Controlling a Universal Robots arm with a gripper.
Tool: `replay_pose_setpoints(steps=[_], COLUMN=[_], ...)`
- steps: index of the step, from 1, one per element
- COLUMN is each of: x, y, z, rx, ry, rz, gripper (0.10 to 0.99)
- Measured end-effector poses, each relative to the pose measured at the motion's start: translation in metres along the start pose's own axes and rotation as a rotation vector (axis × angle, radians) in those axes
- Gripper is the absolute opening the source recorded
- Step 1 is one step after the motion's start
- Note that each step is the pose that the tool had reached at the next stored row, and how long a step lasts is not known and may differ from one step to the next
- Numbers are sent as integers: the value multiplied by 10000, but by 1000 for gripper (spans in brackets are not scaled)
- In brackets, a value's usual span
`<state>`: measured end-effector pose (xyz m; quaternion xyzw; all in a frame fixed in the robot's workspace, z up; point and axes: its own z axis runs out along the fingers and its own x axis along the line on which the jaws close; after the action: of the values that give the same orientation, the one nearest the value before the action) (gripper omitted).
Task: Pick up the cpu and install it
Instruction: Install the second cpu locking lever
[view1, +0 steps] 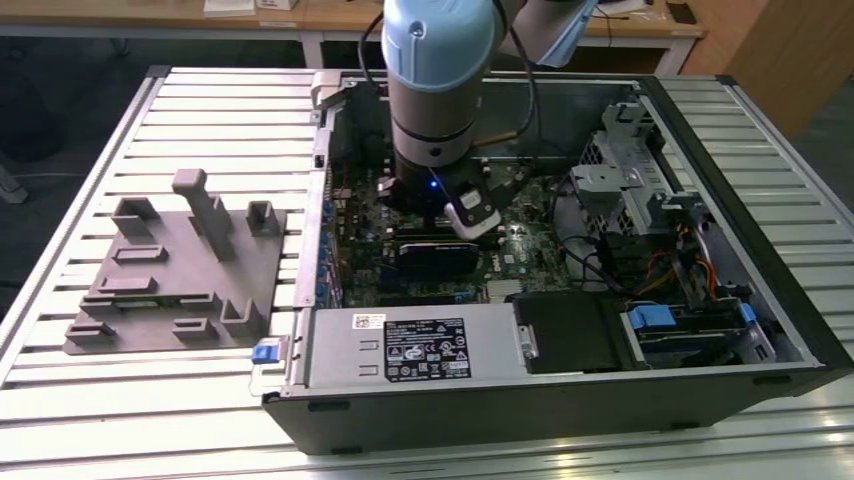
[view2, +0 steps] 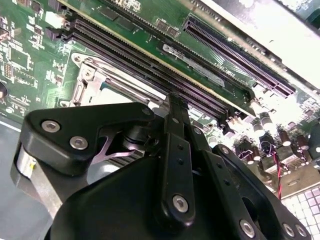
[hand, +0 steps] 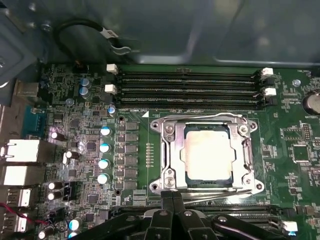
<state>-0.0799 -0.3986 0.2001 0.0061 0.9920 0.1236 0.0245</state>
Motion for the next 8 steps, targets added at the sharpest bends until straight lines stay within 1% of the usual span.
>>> replay_pose_setpoints(steps=[2, 5, 8], x=[9, 25, 50], y=[-4, -7, -11], z=[10, 24, 35], rx=[-64, -239, -361], ry=[12, 28, 47], rz=[-33, -89, -152], gripper=[106, 106, 106])
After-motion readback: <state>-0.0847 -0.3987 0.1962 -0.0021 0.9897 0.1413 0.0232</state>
